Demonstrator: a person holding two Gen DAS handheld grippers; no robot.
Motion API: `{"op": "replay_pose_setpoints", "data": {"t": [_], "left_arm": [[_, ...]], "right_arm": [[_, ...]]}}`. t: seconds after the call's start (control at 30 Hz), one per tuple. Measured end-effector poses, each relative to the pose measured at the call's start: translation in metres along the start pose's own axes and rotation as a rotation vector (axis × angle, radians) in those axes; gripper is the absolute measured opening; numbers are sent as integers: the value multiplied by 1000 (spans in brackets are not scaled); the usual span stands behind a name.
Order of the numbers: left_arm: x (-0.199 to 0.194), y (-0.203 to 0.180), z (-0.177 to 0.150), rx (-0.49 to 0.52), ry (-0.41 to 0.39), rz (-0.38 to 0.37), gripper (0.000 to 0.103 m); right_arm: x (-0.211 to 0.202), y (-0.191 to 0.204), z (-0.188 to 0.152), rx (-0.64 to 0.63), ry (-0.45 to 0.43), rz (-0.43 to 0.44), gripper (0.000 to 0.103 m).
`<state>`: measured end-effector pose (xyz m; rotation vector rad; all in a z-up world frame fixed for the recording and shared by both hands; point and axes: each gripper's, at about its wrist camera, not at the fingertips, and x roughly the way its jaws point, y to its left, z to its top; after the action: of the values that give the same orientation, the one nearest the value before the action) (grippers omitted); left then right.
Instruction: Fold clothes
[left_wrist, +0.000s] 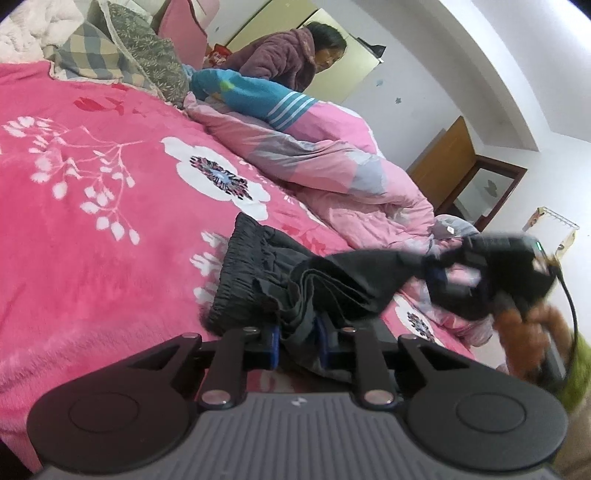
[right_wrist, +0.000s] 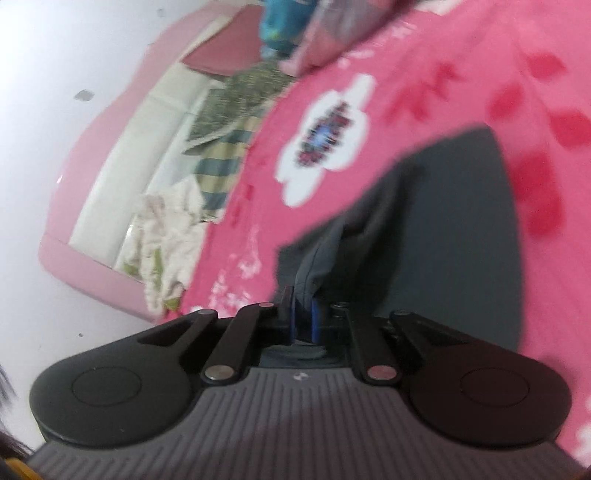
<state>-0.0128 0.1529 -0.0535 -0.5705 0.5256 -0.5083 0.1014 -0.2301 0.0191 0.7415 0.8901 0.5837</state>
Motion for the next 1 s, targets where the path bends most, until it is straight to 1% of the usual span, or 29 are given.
{"op": "replay_pose_setpoints", "data": {"t": [0.13, 0.27, 0.4, 0.57, 0.67, 0.73, 0.77, 0.8, 0.87, 0.93, 1.0], "left_arm": [[-4, 6, -1, -13, -13, -21, 18], [-10, 10, -3, -16, -31, -41, 13], [-17, 14, -5, -33, -52, -65, 11], [-17, 25, -8, -81, -33, -60, 11], [-18, 32, -7, -117, -28, -64, 11], [-20, 35, -6, -130, -23, -65, 12], [-20, 36, -6, -136, -20, -65, 12], [-20, 36, -6, -141, -17, -65, 13], [-19, 37, -6, -150, -11, -65, 19], [-18, 39, -5, -171, -7, -64, 33], [-17, 40, -4, -190, -5, -73, 40]], "right_arm": [[33, 24, 25, -40, 28, 47, 5], [72, 36, 44, -41, 91, 66, 5], [106, 41, 52, -19, 152, 64, 6], [138, 40, 54, 7, 199, 41, 6], [150, 34, 56, 33, 198, 23, 10], [154, 29, 57, 66, 190, 36, 15], [155, 26, 58, 87, 180, 53, 20], [153, 24, 59, 102, 165, 72, 21], [145, 22, 61, 124, 129, 113, 22], [132, 19, 62, 148, 89, 161, 24], [116, 16, 63, 165, 48, 201, 24]]}}
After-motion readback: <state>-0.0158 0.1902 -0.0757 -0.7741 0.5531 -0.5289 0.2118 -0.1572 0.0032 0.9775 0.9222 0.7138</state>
